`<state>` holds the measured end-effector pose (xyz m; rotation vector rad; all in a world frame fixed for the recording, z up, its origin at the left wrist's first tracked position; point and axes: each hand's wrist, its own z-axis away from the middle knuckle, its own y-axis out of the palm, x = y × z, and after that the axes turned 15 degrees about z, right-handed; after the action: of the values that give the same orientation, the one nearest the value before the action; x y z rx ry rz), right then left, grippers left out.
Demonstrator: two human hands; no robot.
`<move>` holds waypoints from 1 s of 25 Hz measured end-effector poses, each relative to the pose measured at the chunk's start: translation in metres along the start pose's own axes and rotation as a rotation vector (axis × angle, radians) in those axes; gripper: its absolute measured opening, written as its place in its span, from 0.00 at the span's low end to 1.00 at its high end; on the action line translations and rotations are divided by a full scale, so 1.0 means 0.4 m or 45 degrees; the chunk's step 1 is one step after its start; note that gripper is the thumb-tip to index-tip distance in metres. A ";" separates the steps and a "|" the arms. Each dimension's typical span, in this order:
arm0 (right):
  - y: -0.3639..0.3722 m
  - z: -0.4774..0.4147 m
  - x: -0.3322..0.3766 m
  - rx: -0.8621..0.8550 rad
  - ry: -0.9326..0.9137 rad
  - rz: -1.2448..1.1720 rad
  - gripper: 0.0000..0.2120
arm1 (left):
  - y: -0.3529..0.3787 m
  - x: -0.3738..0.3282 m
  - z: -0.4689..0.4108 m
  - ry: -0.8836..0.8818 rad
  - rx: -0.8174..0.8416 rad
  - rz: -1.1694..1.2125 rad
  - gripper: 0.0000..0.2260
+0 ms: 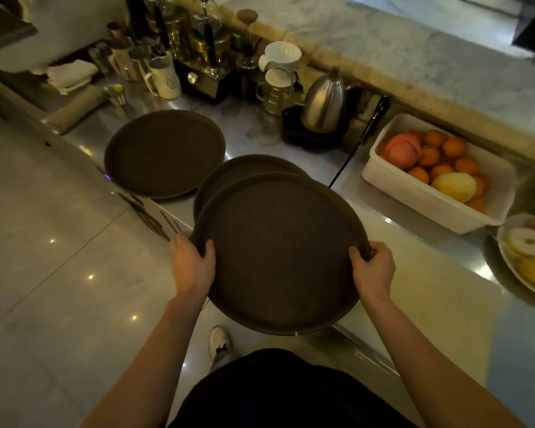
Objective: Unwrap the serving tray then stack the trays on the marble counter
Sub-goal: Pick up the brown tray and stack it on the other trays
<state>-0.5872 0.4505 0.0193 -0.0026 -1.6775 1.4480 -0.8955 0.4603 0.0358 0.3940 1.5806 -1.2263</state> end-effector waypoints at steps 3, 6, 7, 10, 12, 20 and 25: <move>0.053 0.041 0.050 -0.044 0.060 0.074 0.09 | -0.024 0.036 -0.099 -0.003 0.091 -0.022 0.18; 0.096 0.079 0.080 -0.062 0.066 0.154 0.12 | -0.045 0.070 -0.173 0.015 0.190 -0.048 0.16; 0.107 0.087 0.089 -0.067 0.064 0.170 0.12 | -0.049 0.080 -0.194 0.022 0.218 -0.056 0.15; 0.132 0.095 0.109 -0.062 0.091 0.182 0.12 | -0.048 0.094 -0.234 -0.011 0.254 -0.061 0.15; 0.147 0.078 0.122 -0.042 0.105 0.209 0.13 | -0.039 0.096 -0.254 -0.016 0.272 -0.079 0.16; 0.201 -0.049 0.124 -0.015 0.022 0.273 0.12 | 0.042 0.061 -0.301 -0.075 0.337 -0.170 0.18; 0.249 -0.142 0.130 0.046 -0.046 0.302 0.11 | 0.102 0.044 -0.344 -0.089 0.308 -0.278 0.18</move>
<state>-0.6358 0.5542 -0.0328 -0.1613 -1.7254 1.6623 -0.9436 0.5887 -0.0101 0.3332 1.4475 -1.5906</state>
